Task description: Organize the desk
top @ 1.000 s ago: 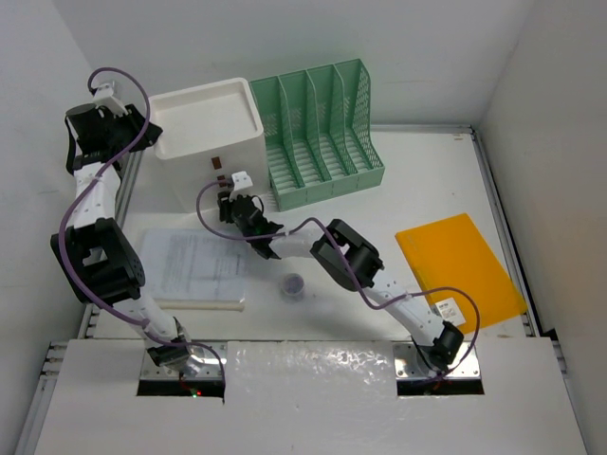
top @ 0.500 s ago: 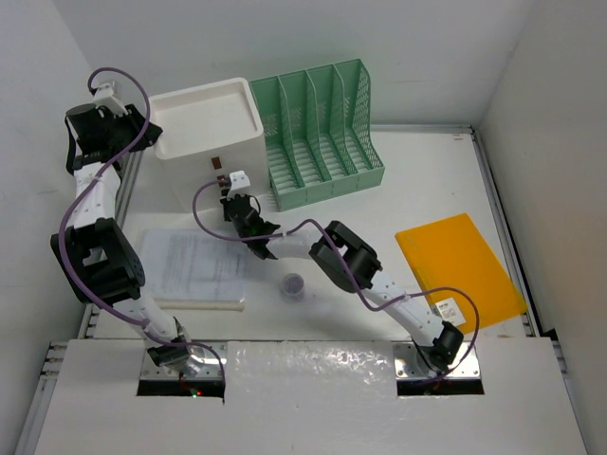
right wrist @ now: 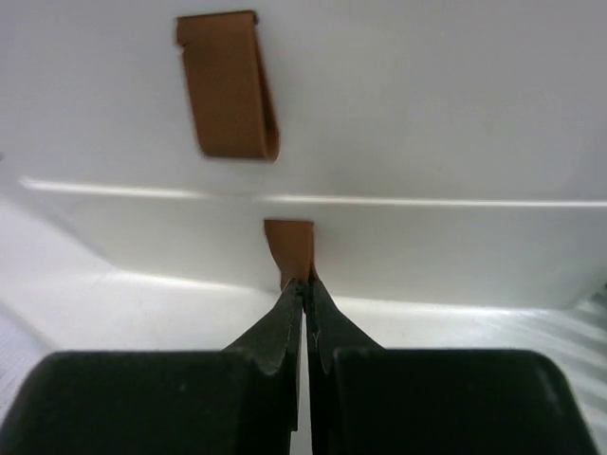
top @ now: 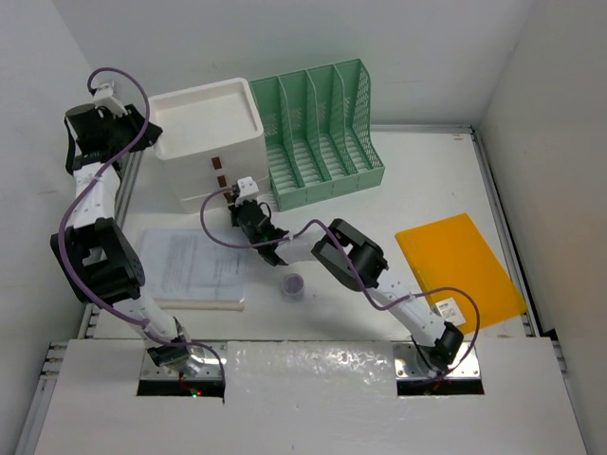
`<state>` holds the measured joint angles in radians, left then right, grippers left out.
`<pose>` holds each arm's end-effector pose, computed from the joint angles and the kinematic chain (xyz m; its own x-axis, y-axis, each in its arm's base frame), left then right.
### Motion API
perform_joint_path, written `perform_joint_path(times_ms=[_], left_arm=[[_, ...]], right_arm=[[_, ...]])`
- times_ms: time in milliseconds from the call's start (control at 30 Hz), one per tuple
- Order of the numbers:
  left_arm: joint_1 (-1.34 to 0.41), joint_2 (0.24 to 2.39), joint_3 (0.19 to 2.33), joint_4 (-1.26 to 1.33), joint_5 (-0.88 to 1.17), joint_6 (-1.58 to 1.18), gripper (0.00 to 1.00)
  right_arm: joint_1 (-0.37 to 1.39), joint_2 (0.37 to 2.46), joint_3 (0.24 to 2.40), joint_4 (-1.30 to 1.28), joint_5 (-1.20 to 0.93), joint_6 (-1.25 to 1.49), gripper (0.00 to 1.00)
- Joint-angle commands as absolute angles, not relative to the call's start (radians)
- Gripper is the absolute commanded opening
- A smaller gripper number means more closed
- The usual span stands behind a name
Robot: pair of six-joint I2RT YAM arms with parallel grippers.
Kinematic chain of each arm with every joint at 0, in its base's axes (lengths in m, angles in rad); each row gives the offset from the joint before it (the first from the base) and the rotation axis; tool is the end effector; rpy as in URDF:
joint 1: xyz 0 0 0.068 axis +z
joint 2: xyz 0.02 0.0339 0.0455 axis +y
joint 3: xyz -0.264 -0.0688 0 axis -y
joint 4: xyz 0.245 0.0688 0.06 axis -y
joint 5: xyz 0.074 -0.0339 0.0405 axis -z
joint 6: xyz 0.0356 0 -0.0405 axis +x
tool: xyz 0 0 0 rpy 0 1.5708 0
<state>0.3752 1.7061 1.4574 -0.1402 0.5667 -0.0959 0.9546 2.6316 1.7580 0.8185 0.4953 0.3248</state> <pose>0.3830 0.1303 0.3335 -0.3658 -0.2309 -0.9016 0.1185 0.9493 -0.2912 0.3368 0.4463 0.0873 -0.1718 0.2433 -0.9546 -0.4104 0.8633 0.2938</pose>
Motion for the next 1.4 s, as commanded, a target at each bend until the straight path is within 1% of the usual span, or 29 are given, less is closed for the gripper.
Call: perform_joint_path(times_ms=[0,133,267,367,400,433,533,600,733,767,833,900,1033,1100,1267,1367], left_arm=[[0.351,1.752,1.424,-0.345,0.762,-0.115,0.00],[0.356,1.753,1.428,-0.348,0.762,-0.120,0.00],[0.359,1.744,1.425,-0.341,0.756,-0.123,0.00],[0.359,1.743,1.422,-0.327,0.756,-0.136,0.00],[0.359,1.743,1.424,-0.325,0.759,-0.138,0.00],[0.359,1.743,1.424,-0.325,0.759,-0.140,0.00],[0.359,1.738,1.422,-0.322,0.761,-0.144,0.00],[0.359,1.732,1.417,-0.314,0.764,-0.150,0.00],[0.359,1.730,1.413,-0.307,0.772,-0.160,0.00],[0.359,1.730,1.413,-0.307,0.776,-0.160,0.00],[0.359,1.729,1.410,-0.311,0.785,-0.161,0.00],[0.359,1.724,1.399,-0.317,0.799,-0.158,0.00],[0.359,1.695,1.338,-0.299,0.834,-0.176,0.00],[0.359,1.690,1.331,-0.307,0.856,-0.186,0.00],[0.359,1.655,1.333,-0.322,0.887,-0.213,0.00],[0.360,1.618,1.319,-0.319,0.881,-0.219,0.00]], right_arm=[[0.960,2.513,1.630,0.960,0.421,0.327,0.00],[0.971,2.449,1.517,1.028,0.379,0.345,0.00],[0.991,2.385,1.381,1.101,0.380,0.359,0.00],[0.992,2.394,1.422,1.066,0.425,0.379,0.00],[0.985,2.405,1.445,1.048,0.443,0.380,0.21],[0.982,2.434,1.468,1.016,0.449,0.391,0.32],[0.979,2.514,1.558,1.003,0.497,0.400,0.46],[0.977,2.554,1.638,0.989,0.511,0.405,0.47],[0.974,2.606,1.771,0.859,0.598,0.390,0.49],[0.974,2.635,1.837,0.830,0.616,0.393,0.50],[0.974,2.654,1.879,0.776,0.615,0.409,0.50],[0.974,2.658,1.884,0.790,0.617,0.426,0.51],[0.970,2.643,1.845,0.793,0.650,0.463,0.51],[0.965,2.648,1.853,0.766,0.655,0.485,0.49],[0.937,2.680,1.896,0.733,0.620,0.574,0.49],[0.928,2.671,1.855,0.797,0.620,0.563,0.48]])
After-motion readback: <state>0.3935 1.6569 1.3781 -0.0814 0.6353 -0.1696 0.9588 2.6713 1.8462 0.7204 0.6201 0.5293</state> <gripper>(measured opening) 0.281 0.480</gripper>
